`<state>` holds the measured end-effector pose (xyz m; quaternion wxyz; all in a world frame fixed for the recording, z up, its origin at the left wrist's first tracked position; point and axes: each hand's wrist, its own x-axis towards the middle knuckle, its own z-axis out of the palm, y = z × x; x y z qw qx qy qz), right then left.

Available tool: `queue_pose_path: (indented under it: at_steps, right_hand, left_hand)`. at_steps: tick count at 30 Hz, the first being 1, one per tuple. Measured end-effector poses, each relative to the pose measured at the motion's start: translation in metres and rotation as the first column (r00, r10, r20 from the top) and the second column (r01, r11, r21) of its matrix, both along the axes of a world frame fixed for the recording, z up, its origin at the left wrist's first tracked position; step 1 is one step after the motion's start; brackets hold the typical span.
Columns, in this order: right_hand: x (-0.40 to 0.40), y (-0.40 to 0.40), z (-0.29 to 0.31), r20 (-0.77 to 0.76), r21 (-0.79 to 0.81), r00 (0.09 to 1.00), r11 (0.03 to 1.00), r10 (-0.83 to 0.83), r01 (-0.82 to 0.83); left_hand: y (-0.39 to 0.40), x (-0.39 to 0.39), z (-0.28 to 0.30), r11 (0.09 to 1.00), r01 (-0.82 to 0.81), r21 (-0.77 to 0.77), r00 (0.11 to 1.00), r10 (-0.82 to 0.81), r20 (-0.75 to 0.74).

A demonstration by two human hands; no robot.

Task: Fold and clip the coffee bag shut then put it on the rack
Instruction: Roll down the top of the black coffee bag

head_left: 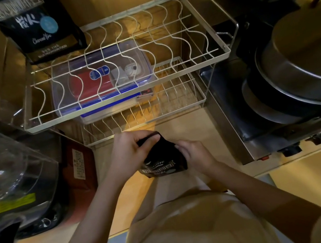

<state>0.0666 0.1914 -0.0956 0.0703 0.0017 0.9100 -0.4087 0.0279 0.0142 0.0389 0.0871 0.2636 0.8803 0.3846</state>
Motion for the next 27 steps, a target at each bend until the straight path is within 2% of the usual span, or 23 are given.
queue_pose_path:
  at_steps: [4,8,14,15,17,19,21,27]
  right_hand:
    - [-0.011,0.009,0.008,0.096,0.013,0.992,0.997,0.079,-0.08]
    - [-0.021,0.013,0.008,0.19,0.099,0.969,0.979,0.158,-0.179]
    - [-0.013,0.012,-0.001,0.14,0.126,0.987,0.987,0.077,-0.095]
    - [-0.013,0.011,-0.002,0.154,0.097,0.986,0.992,0.059,-0.075]
    - [-0.014,0.012,0.004,0.216,-0.065,0.975,0.997,0.047,-0.034]
    - [-0.014,0.012,0.019,0.288,-0.287,0.952,0.958,0.107,-0.021]
    - [-0.015,0.014,0.034,0.324,-0.426,0.927,0.904,0.189,-0.036]
    - [-0.019,0.023,0.056,0.398,-0.523,0.83,0.84,0.391,-0.145]
  left_hand:
    - [0.01,-0.007,0.006,0.995,0.057,-0.084,0.996,-0.063,-0.069]
    - [0.016,-0.005,0.005,0.991,0.064,-0.118,0.992,-0.076,-0.104]
    - [0.018,-0.004,0.005,0.993,0.004,-0.114,1.0,-0.005,-0.007]
    - [0.021,-0.005,0.006,0.992,0.012,-0.127,1.0,-0.011,0.009]
    - [0.026,-0.01,0.008,0.987,0.012,-0.16,0.999,-0.007,0.034]
    - [0.03,-0.017,0.01,0.979,0.024,-0.204,0.999,-0.015,0.046]
    - [0.036,-0.018,0.011,0.971,0.059,-0.233,0.998,-0.049,0.048]
    - [0.038,-0.011,0.01,0.974,-0.005,-0.228,1.0,0.003,-0.009]
